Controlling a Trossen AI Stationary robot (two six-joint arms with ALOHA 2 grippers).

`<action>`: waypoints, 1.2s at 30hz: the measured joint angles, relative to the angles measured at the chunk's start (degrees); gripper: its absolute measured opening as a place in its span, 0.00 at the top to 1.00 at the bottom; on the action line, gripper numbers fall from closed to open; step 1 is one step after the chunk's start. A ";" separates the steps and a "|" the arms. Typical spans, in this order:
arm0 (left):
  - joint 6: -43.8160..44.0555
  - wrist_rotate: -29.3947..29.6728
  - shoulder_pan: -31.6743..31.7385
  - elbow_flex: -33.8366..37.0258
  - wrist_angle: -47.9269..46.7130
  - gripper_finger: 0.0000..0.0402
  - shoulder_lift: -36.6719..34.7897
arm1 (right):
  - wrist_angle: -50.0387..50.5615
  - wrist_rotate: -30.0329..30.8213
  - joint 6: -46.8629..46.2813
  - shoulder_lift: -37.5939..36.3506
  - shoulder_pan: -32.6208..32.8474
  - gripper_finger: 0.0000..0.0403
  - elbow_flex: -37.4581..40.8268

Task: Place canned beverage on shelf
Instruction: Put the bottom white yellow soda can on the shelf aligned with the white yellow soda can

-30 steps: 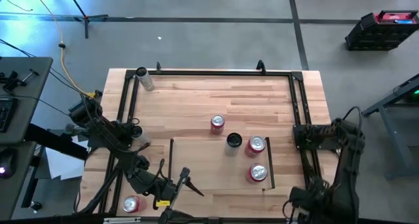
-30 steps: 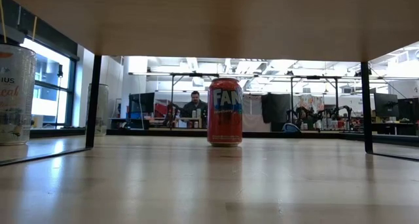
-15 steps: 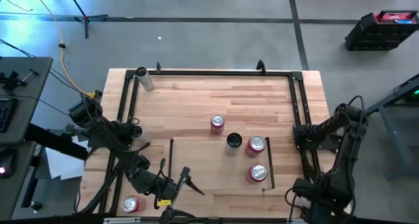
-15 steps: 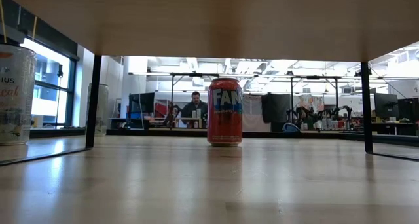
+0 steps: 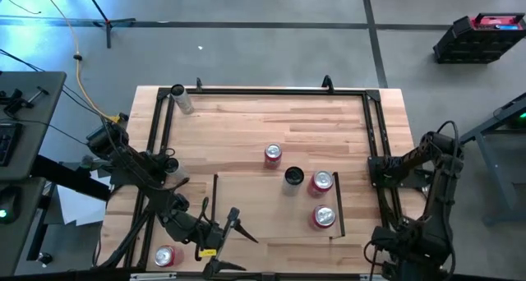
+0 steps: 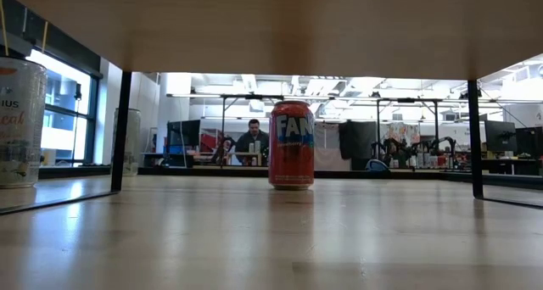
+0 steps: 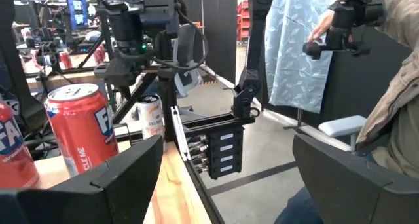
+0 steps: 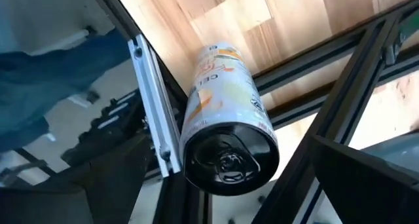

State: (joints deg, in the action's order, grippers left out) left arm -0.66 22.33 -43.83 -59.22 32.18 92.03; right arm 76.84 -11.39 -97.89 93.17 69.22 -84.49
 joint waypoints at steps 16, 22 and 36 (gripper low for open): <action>0.54 0.24 0.35 0.00 -0.40 0.17 0.00 | 0.20 4.92 14.69 4.11 4.82 0.01 0.00; 0.57 0.47 1.14 0.00 -0.53 0.17 0.00 | -0.22 3.88 18.54 4.89 5.52 0.02 0.00; 4.50 0.72 1.11 0.02 -0.57 0.17 -1.43 | 0.46 3.25 24.39 5.09 5.52 0.30 0.02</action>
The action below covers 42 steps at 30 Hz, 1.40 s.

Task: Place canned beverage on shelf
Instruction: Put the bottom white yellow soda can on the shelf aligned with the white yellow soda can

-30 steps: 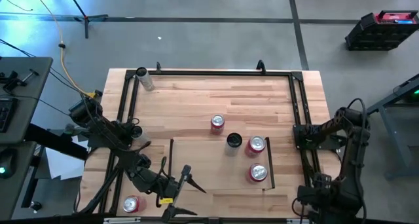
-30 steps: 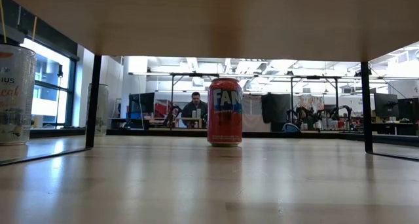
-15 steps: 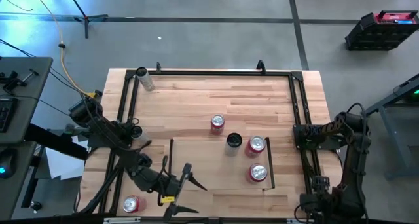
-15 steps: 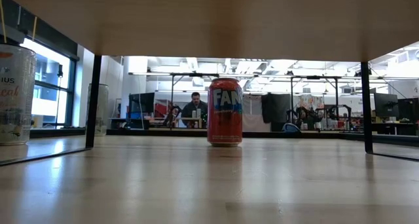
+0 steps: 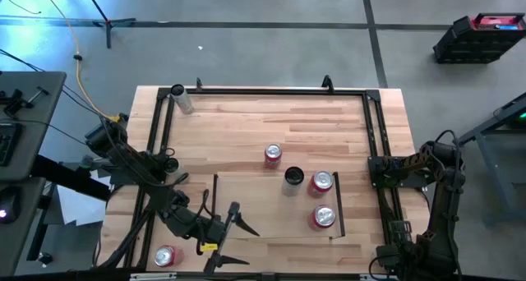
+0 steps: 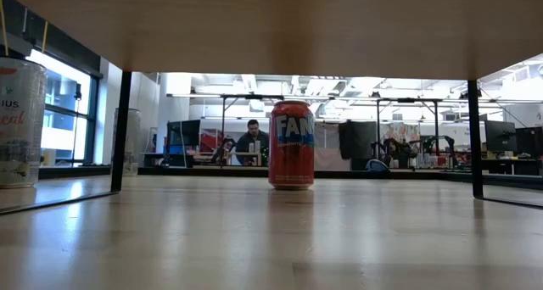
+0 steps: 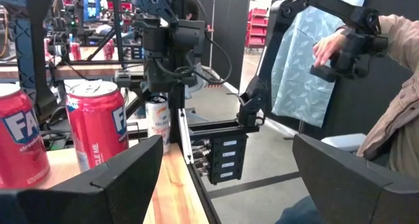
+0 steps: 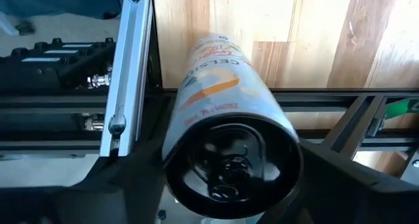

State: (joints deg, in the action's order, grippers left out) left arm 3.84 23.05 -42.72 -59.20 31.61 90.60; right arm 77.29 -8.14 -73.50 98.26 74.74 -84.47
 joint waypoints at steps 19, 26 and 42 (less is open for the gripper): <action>0.04 0.09 0.00 0.00 -0.13 0.17 -0.39 | -0.43 5.06 10.49 0.00 -6.80 0.39 -3.89; -0.11 0.12 0.00 0.00 -0.37 0.17 -0.39 | -2.91 1.72 14.26 0.00 -11.06 0.38 -3.96; -0.90 0.15 0.00 0.00 -1.34 0.17 -0.36 | -9.66 10.27 23.64 0.00 -14.40 0.38 -3.96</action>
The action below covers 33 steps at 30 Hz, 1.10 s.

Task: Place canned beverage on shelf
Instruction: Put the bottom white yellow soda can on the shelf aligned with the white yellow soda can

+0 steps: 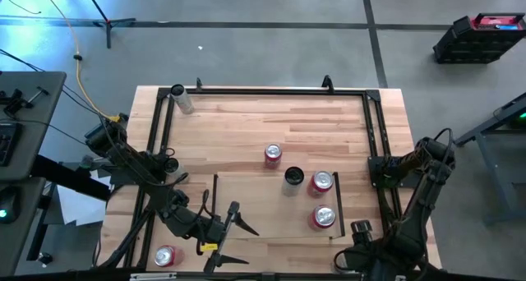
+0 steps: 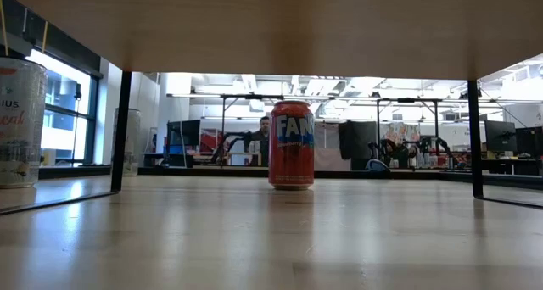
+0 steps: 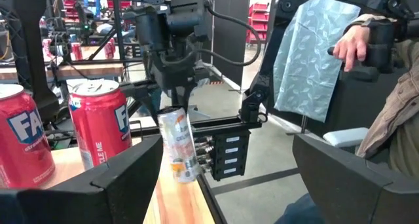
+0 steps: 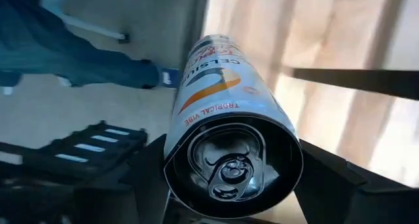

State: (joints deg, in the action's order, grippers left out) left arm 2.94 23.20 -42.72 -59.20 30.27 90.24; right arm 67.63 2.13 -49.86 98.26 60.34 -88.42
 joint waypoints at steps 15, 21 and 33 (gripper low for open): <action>1.72 -0.68 -0.48 0.00 -0.62 0.17 0.13 | 4.26 -1.30 -4.12 -0.02 0.02 0.37 -0.02; 3.82 -0.68 -0.71 -0.04 -0.12 0.17 0.94 | 4.27 -3.29 -5.64 -0.11 0.02 0.37 1.00; 2.96 -0.15 -2.01 -0.04 0.62 0.17 1.88 | 2.34 -6.95 -11.13 -0.11 -0.02 0.37 2.91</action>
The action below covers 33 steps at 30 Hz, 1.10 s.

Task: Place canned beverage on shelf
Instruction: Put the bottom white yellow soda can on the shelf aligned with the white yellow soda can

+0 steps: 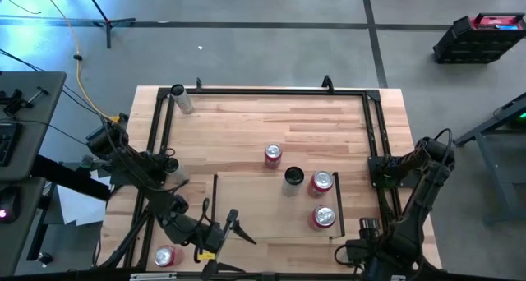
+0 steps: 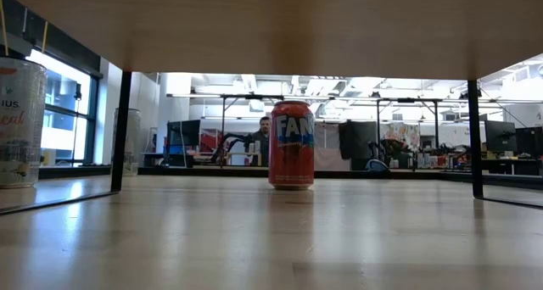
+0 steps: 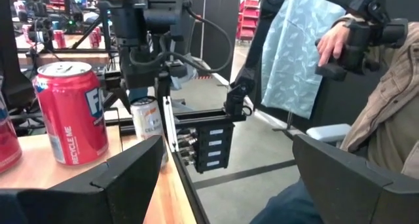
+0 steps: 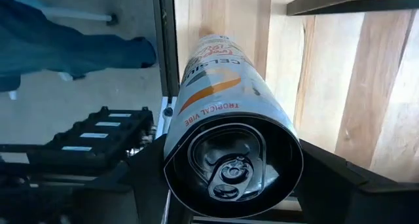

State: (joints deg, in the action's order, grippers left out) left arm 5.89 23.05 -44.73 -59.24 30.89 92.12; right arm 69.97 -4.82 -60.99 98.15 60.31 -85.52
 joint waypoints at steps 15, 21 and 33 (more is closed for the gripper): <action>0.05 0.33 0.00 0.00 0.32 0.17 0.00 | -0.85 4.22 -3.27 0.00 0.04 0.28 0.04; 0.06 0.71 0.00 0.00 0.31 0.17 -0.02 | -1.55 5.25 -3.15 -0.07 0.02 0.27 0.04; 0.92 0.81 0.02 0.00 0.49 0.17 -0.02 | -0.27 4.63 -3.87 -3.25 0.56 0.27 0.04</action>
State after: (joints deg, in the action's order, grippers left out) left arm 6.81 23.86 -44.71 -59.24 31.38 92.09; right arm 69.70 -0.19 -64.86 94.90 60.88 -85.47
